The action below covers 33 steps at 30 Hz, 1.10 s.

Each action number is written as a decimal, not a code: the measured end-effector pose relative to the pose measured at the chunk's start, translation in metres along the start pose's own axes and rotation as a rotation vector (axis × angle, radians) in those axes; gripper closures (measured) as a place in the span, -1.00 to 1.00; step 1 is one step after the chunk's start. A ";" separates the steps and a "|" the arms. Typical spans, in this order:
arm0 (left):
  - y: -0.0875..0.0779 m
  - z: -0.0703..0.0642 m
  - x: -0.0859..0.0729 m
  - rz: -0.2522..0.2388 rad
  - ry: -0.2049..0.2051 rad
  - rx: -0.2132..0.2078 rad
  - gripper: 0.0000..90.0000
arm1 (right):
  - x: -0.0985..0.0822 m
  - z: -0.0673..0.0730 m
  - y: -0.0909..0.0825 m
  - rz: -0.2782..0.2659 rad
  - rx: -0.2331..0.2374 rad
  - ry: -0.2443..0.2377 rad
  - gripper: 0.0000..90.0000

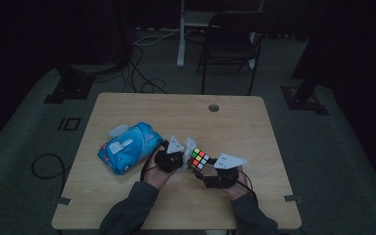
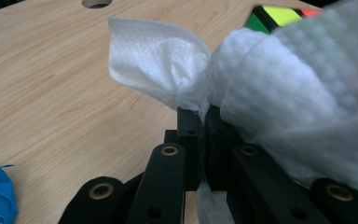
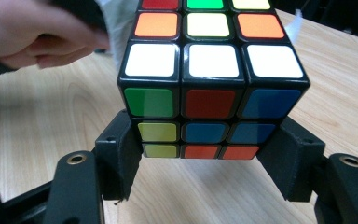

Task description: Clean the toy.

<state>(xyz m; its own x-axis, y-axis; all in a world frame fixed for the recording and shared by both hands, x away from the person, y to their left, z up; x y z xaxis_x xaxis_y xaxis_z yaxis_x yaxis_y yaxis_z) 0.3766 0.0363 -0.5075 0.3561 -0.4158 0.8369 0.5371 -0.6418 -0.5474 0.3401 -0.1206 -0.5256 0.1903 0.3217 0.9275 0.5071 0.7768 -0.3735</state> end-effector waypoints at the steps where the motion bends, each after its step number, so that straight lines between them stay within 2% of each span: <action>1: 0.000 0.000 0.000 0.001 0.000 -0.002 0.94 | 0.000 0.002 0.000 0.002 0.005 -0.012 -0.22; 4: 0.001 0.002 0.000 0.001 -0.001 -0.005 0.95 | 0.002 0.007 0.000 -0.004 0.033 -0.035 -0.22; 11: 0.003 0.003 -0.004 0.020 0.006 0.000 0.95 | 0.004 0.010 -0.002 -0.021 0.063 -0.037 -0.22; 14: 0.005 0.000 -0.005 0.037 0.024 0.004 0.95 | 0.005 0.008 -0.002 -0.026 0.053 -0.024 -0.22; 23: 0.004 -0.002 -0.007 0.048 0.033 0.016 0.95 | 0.002 0.001 -0.002 -0.006 0.012 -0.001 -0.22; 27: 0.002 -0.004 -0.005 0.032 0.032 0.010 0.95 | -0.002 -0.004 0.000 0.026 -0.019 0.004 -0.22; 30: -0.001 -0.004 -0.002 0.024 0.034 0.008 0.95 | -0.005 -0.004 0.002 0.048 -0.025 0.000 -0.22; 33: -0.007 -0.004 0.004 -0.011 0.017 -0.004 0.95 | -0.008 -0.003 0.007 0.075 -0.026 0.000 -0.22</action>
<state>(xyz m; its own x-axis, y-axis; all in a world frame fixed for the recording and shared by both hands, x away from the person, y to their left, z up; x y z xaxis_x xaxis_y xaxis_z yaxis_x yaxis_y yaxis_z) 0.3714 0.0367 -0.5003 0.3372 -0.4198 0.8426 0.5380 -0.6486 -0.5384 0.3445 -0.1193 -0.5352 0.2286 0.3789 0.8968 0.5132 0.7359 -0.4418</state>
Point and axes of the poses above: each handheld gripper's, and its own axes: y roughly forward along the jaws, x roughly out of its top, z roughly to its left, the point moved 5 cm from there along y, roughly forward along the jaws, and after that the axes turned 4 degrees about -z, right-handed, at the moved point
